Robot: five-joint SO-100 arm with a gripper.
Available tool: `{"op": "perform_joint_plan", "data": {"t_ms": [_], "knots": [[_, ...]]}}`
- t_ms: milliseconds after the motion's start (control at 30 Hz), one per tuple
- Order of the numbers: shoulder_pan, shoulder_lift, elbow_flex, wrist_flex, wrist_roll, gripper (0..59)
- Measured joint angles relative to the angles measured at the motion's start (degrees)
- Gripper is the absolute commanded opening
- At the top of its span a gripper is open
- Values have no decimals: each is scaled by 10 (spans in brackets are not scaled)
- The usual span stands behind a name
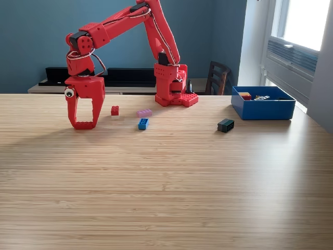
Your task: Grasp a lego block and put it in the bin.
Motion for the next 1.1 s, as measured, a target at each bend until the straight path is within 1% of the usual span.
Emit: {"op": "perform_joint_plan", "data": {"t_ms": [67, 100, 167, 233, 567, 633, 700, 833, 1100], "knots": [[0, 0, 0, 0, 0, 79], [0, 0, 0, 0, 0, 65], [0, 0, 0, 0, 0, 19], [0, 0, 0, 0, 0, 3], [0, -1, 0, 0, 0, 1], [0, -1, -9, 8, 0, 1], [0, -4, -26, 29, 0, 1], [1, -9, -66, 92, 0, 1], [-24, -12, -189, 208, 1, 1]]}}
